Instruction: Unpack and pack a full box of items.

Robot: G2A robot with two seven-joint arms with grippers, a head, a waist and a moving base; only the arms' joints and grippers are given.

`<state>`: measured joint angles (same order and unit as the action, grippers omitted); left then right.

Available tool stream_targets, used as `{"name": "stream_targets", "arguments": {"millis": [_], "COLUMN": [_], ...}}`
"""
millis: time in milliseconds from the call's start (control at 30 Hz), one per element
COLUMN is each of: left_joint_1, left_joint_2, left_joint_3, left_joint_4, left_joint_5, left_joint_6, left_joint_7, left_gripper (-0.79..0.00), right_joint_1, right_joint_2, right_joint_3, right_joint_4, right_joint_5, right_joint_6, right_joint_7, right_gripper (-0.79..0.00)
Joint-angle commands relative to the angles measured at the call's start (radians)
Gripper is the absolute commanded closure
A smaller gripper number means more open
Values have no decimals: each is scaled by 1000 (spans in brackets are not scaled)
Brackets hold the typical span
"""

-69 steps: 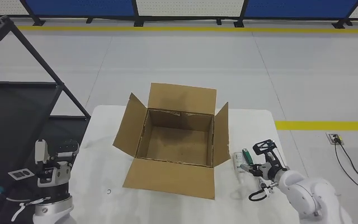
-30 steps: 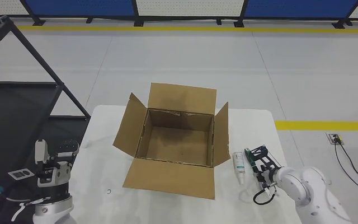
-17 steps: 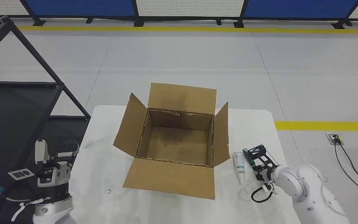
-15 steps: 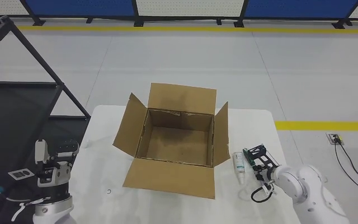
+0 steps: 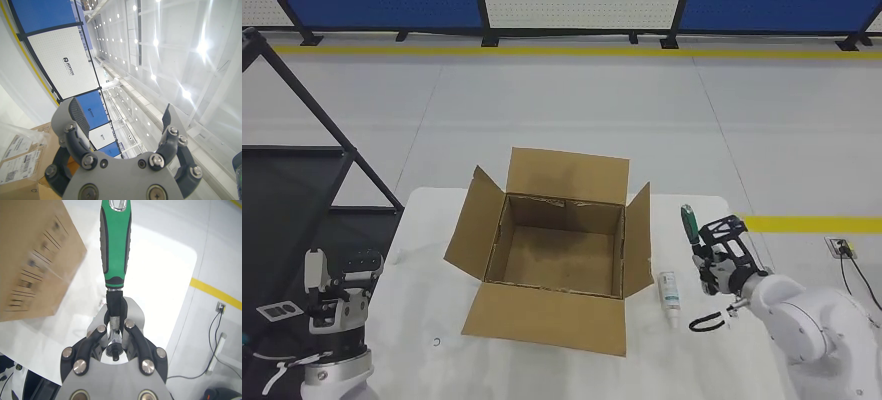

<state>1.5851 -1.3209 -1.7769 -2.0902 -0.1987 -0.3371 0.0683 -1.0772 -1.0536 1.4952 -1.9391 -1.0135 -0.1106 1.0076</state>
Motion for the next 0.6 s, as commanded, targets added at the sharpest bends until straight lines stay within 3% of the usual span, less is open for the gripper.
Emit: {"name": "stream_targets", "arguments": {"millis": [0, 267, 567], "left_joint_1": [0, 0, 0], "left_joint_2": [0, 0, 0], "left_joint_3": [0, 0, 0], "left_joint_4": [0, 0, 0], "left_joint_5": [0, 0, 0], "left_joint_6": [0, 0, 0], "left_joint_7": [0, 0, 0], "left_gripper": [-785, -785, -785], "right_joint_1": [-6, 17, 27], "right_joint_2": [-1, -7, -9], "right_joint_3": [-4, -118, -144], "right_joint_4": [-124, -382, -395], "right_joint_5": [-10, -59, -73], "right_joint_6": [22, 29, 33], "right_joint_7": [-13, -25, -14], "right_gripper": [0, 0, 0]}}
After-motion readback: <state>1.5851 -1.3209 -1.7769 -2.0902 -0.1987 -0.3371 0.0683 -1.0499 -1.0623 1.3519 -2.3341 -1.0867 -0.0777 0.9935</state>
